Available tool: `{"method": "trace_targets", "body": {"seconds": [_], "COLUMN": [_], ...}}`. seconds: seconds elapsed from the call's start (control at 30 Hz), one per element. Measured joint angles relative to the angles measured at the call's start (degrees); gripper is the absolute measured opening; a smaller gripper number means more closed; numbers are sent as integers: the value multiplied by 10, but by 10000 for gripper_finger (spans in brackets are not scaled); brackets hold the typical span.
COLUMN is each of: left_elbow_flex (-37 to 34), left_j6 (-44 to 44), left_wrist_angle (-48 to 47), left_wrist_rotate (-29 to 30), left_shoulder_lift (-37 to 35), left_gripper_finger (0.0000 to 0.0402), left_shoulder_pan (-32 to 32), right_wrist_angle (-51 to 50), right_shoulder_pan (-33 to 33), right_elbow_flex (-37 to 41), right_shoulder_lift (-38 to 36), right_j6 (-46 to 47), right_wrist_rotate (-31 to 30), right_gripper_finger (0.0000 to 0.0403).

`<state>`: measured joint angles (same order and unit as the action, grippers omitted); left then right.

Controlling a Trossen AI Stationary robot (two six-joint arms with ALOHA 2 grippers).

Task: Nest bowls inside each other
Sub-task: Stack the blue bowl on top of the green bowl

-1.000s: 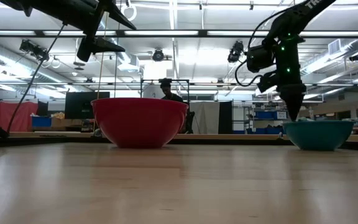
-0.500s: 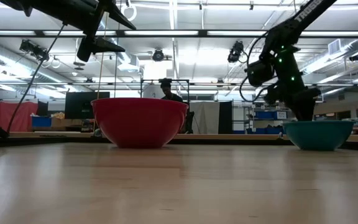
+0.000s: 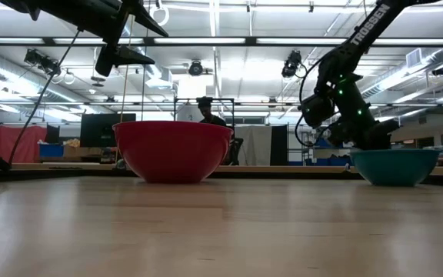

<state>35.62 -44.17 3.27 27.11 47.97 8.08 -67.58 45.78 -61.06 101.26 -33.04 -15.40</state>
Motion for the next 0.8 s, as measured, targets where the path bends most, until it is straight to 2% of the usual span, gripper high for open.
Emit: {"method": "trace_targets", "body": {"seconds": [0.13, 0.23, 0.47, 0.67, 0.8], "left_elbow_flex": [0, 0, 0, 0, 0], "left_j6": [0, 0, 18, 19, 40], "left_wrist_angle": [0, 0, -2, -1, -2], "left_wrist_rotate": [0, 0, 18, 28, 23], "left_shoulder_lift": [0, 0, 0, 0, -5], "left_gripper_finger": [314, 314, 314, 314, 314], "left_shoulder_pan": [0, 0, 16, 22, 22], "right_wrist_angle": [-26, -62, -69, -12, 33], "right_shoulder_pan": [-3, -3, -28, -72, -100], "right_elbow_flex": [-12, -41, -145, -228, -270], "right_shoulder_lift": [-2, -3, -1, -1, -1], "right_j6": [2, 19, 136, 222, 279], "right_wrist_rotate": [8, 43, 169, 294, 342], "right_gripper_finger": [57, 22, 20, 28, 22]}}
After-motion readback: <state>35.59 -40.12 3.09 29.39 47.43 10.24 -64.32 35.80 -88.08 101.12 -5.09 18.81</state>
